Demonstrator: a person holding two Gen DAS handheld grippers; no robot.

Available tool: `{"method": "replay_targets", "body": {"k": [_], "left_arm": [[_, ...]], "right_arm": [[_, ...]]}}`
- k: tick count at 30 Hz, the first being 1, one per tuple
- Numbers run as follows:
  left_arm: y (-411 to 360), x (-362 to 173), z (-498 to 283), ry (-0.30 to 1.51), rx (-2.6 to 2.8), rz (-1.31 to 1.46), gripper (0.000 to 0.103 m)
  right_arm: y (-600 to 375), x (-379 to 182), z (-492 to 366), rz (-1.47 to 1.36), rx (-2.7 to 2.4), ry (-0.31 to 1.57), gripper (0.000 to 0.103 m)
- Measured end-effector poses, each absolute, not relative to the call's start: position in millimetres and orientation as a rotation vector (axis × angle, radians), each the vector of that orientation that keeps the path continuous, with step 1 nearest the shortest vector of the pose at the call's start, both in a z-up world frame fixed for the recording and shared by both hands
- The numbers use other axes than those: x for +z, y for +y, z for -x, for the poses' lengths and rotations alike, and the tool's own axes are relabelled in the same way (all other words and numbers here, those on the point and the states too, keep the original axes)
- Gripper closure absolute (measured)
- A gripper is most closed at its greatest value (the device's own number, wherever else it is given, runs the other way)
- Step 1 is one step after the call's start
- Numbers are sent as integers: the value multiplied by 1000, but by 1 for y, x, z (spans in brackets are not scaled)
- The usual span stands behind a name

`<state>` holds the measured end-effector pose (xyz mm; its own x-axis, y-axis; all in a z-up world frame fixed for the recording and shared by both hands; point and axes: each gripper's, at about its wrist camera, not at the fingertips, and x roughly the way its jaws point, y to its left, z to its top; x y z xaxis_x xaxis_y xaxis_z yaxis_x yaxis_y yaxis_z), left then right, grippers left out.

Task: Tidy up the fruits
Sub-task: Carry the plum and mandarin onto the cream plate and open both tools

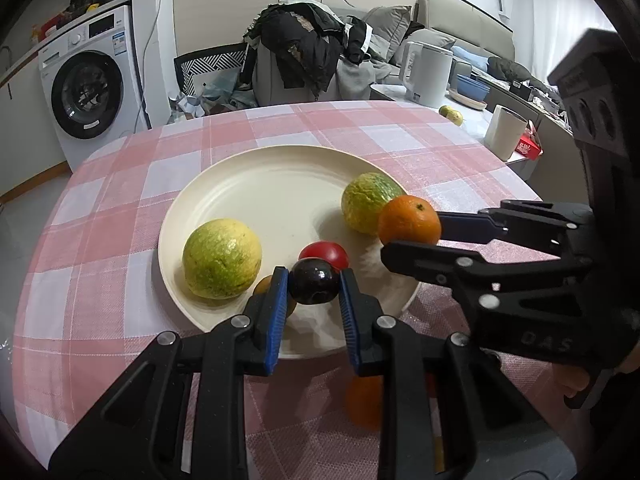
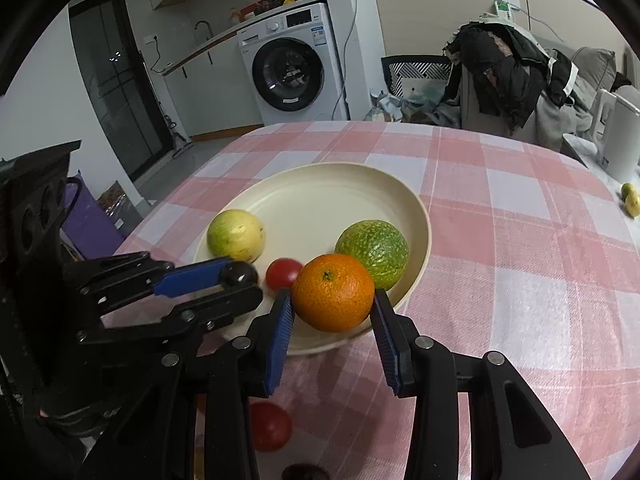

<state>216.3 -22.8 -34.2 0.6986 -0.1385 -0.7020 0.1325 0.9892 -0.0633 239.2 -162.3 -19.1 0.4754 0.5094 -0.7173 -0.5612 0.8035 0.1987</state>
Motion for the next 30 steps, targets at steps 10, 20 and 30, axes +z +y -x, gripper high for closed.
{"method": "replay_targets", "body": {"k": [10, 20, 30], "left_arm": [[-28, -36, -220, 789, -168, -2, 80], [-31, -42, -224, 816, -164, -9, 80], [-27, -35, -215, 815, -134, -20, 79]], "right_arm": [[-161, -22, -251, 72, 636, 850, 63], [-162, -24, -254, 56, 638, 847, 63], [-169, -18, -241, 86, 607, 821, 36]]}}
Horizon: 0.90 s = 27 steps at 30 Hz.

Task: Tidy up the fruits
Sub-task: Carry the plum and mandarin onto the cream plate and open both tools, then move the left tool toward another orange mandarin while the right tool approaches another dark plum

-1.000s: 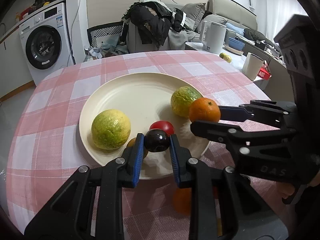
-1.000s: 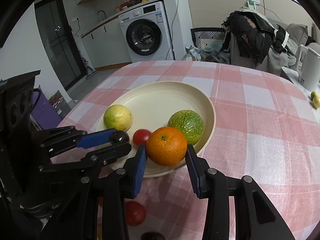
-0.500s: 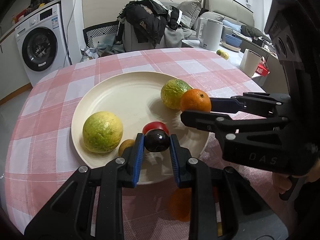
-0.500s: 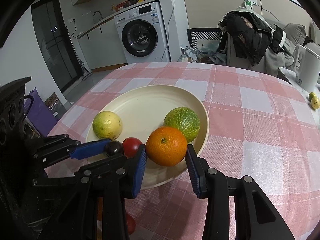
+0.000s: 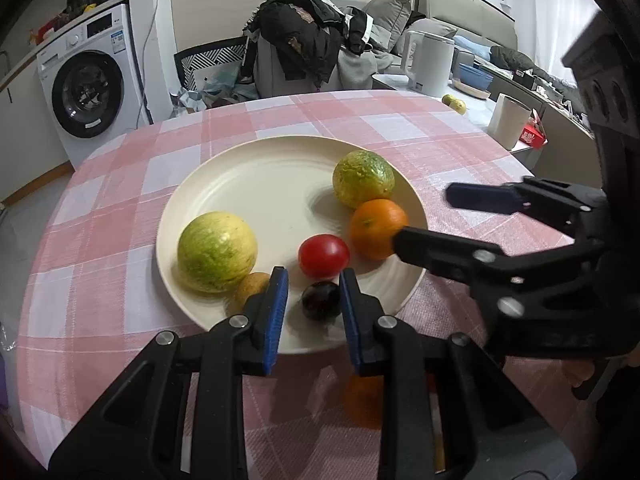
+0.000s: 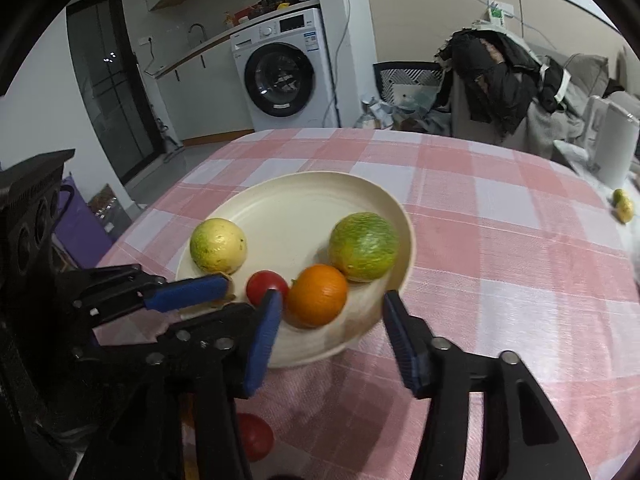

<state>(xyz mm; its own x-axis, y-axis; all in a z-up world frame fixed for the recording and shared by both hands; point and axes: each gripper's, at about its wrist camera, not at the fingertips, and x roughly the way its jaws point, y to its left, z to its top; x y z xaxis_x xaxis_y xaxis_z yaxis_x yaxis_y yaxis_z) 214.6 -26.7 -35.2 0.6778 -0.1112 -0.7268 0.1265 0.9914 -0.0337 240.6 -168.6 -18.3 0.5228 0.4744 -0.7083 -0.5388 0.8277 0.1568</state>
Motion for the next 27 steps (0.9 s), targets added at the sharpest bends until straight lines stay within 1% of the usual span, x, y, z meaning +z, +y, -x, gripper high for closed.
{"method": "replay_targets", "body": {"k": [1, 2, 3, 5, 7, 9, 10, 11, 12, 27], "left_arm": [[-26, -34, -212, 815, -131, -17, 75], [-24, -32, -209, 810, -128, -9, 67], [-22, -30, -206, 803, -122, -4, 61], [-18, -26, -198, 784, -95, 3, 32], [-13, -21, -190, 766, -77, 10, 18], [-7, -16, -182, 753, -76, 35, 16], [-5, -14, -179, 752, -79, 44, 13], [-2, -12, -174, 749, -81, 50, 5], [-1, -10, -170, 742, -65, 42, 2], [-6, -7, -131, 687, -77, 7, 1]], "right_arm": [[-171, -17, -238, 84, 603, 816, 28], [-174, -16, -235, 86, 592, 812, 19], [-177, -14, -232, 90, 577, 804, 16], [-182, -10, -225, 95, 563, 793, 8], [-186, -7, -218, 90, 561, 790, 2], [-191, -6, -211, 78, 569, 797, 0], [-191, -7, -207, 75, 574, 803, 0], [-192, -7, -204, 76, 582, 809, 0], [-192, -7, -201, 80, 589, 812, 0], [-202, -9, -172, 80, 627, 815, 0]]}}
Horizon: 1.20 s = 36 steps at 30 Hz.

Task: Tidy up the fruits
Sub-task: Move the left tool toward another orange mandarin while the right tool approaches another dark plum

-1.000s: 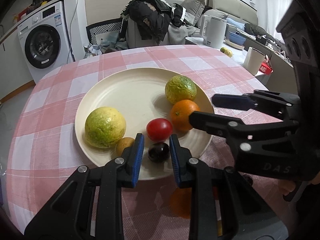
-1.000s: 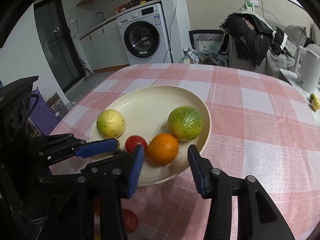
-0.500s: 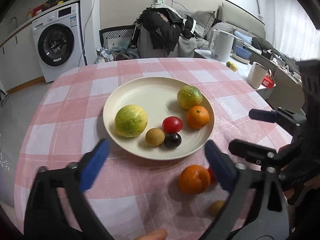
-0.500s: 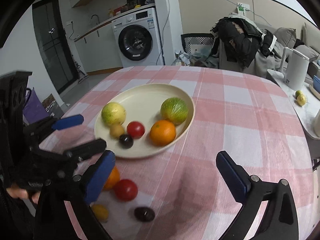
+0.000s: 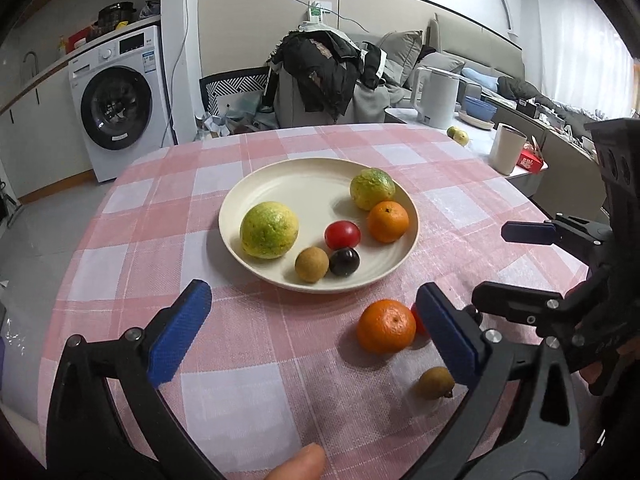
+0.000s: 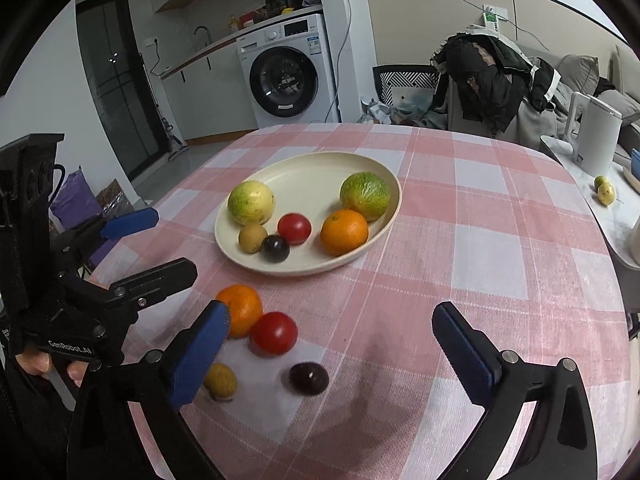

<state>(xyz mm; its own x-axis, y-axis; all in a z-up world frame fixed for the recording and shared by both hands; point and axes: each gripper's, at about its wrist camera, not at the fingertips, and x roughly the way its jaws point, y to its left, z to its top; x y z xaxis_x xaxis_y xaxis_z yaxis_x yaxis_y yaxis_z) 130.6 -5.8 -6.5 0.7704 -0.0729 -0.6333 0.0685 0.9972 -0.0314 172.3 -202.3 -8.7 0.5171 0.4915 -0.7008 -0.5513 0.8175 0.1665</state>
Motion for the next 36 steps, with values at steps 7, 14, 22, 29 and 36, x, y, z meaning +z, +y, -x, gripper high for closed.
{"method": "replay_targets", "body": {"k": [7, 14, 22, 29, 36], "left_arm": [[-5, -13, -126, 680, -85, 28, 1], [1, -17, -127, 689, -87, 76, 1], [1, -18, -127, 680, -83, 61, 1], [-1, -25, -132, 726, -83, 54, 1], [-4, -31, -135, 742, -70, 36, 1]], "right_arm": [[-205, -12, -168, 85, 645, 820, 0], [-205, -14, -168, 98, 635, 821, 0], [-205, -16, -168, 123, 625, 817, 0], [-203, -20, -168, 144, 622, 825, 0], [-202, -28, -172, 170, 593, 869, 0]]}}
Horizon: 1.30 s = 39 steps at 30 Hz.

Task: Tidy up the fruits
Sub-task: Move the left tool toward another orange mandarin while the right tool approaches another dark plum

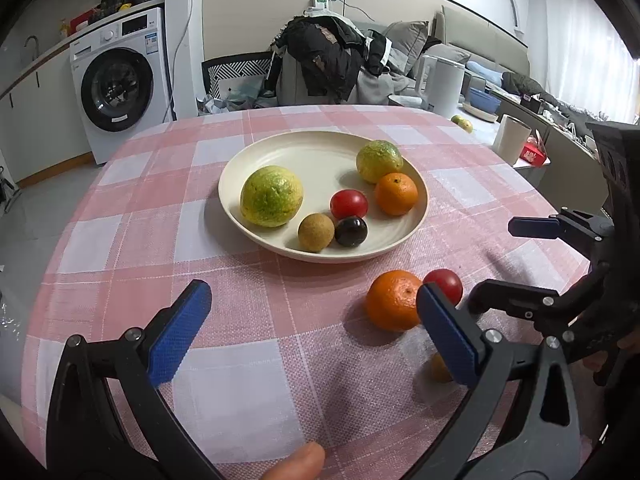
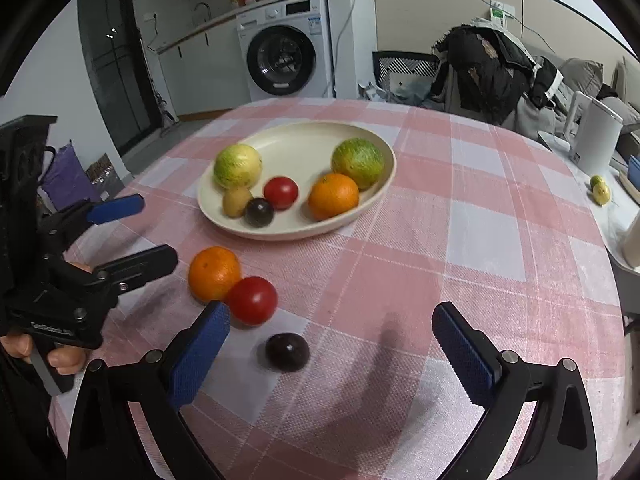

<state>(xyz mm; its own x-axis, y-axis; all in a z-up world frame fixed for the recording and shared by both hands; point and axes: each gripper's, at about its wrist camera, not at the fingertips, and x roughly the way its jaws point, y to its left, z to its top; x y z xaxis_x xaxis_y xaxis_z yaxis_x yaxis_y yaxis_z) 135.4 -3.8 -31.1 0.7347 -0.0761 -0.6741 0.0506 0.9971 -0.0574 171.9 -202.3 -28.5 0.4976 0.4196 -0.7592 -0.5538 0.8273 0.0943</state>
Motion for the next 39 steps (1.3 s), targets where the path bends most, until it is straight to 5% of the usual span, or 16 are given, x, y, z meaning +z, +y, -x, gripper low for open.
{"method": "replay_targets", "body": {"k": [15, 19, 28, 33, 39], "left_arm": [[-4, -35, -137, 763, -76, 39, 1], [-3, -35, -137, 763, -90, 48, 1], [-4, -34, -136, 770, -136, 61, 6], [-10, -33, -134, 770, -160, 40, 7], [-15, -36, -135, 790, -176, 29, 7]], "right_arm": [[-196, -37, -169, 193, 607, 909, 2], [-195, -39, -170, 186, 639, 928, 22], [-191, -42, -165, 179, 710, 952, 47], [-187, -44, -160, 205, 730, 962, 48], [-188, -44, -157, 234, 727, 960, 64]]}}
